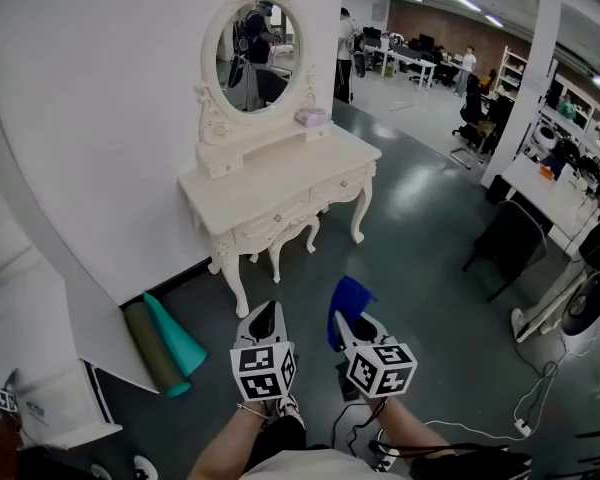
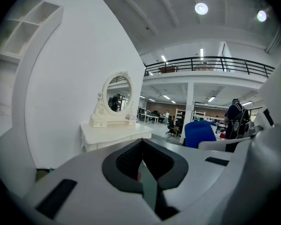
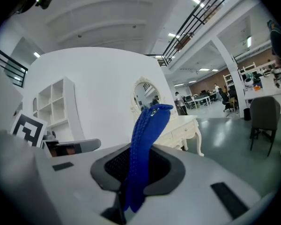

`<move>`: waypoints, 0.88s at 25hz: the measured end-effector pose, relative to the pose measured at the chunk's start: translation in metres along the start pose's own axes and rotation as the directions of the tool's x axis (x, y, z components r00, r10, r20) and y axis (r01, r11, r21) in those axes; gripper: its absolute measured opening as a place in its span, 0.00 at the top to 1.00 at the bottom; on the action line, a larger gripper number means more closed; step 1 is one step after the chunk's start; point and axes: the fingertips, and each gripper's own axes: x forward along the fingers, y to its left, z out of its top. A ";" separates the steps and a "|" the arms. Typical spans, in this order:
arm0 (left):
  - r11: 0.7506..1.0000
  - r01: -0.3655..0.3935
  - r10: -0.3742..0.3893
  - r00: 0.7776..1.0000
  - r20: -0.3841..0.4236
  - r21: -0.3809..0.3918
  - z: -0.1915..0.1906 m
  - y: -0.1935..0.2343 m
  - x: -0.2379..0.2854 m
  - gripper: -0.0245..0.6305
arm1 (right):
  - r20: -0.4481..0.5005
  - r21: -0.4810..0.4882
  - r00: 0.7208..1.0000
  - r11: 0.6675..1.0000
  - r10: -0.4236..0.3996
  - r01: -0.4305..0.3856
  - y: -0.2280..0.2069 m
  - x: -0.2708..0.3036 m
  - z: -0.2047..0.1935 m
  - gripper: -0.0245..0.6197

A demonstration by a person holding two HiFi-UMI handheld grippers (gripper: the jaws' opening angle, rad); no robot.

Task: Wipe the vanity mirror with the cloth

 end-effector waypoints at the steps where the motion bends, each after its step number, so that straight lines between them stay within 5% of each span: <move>1: 1.000 0.001 -0.002 1.000 0.005 0.009 0.003 0.000 0.010 0.95 | -0.006 -0.002 1.000 1.000 -0.002 0.002 -0.006 0.007 0.000 0.85; 7: 0.999 0.012 -0.014 0.999 0.032 0.040 0.023 0.009 0.088 0.95 | -0.015 -0.012 1.000 1.000 -0.008 0.008 -0.041 0.080 0.015 0.85; 17: 0.998 -0.024 0.021 0.997 0.073 0.050 0.091 0.067 0.226 0.95 | 0.051 -0.049 0.998 0.999 0.023 -0.020 -0.071 0.228 0.098 0.85; 22: 0.997 -0.046 0.043 0.998 0.048 0.066 0.091 0.095 0.274 0.95 | 0.029 -0.003 1.000 1.000 0.010 -0.010 -0.099 0.285 0.106 0.85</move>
